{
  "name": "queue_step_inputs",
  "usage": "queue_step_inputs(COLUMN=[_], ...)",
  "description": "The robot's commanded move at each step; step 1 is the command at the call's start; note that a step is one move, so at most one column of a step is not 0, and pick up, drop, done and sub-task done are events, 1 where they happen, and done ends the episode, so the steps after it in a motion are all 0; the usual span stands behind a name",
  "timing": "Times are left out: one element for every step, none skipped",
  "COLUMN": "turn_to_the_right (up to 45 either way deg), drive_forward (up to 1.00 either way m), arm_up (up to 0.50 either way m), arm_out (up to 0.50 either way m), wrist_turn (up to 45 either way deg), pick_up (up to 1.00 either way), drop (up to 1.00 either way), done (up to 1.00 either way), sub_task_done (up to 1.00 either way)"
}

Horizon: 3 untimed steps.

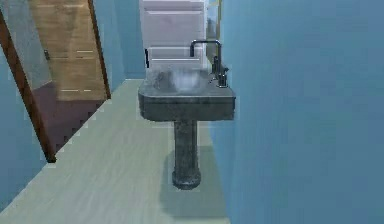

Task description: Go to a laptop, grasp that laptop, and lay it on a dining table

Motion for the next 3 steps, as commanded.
queue_step_inputs(turn_to_the_right=[-36.0,0.0,-6.0], drive_forward=[0.00,1.00,0.00], arm_up=[0.00,0.00,0.00], arm_out=[0.00,0.00,0.00], wrist_turn=[0.0,0.0,0.0], pick_up=[0.00,0.00,0.00], drop=[0.00,0.00,0.00], done=[0.00,0.00,0.00], sub_task_done=[0.00,0.00,0.00])
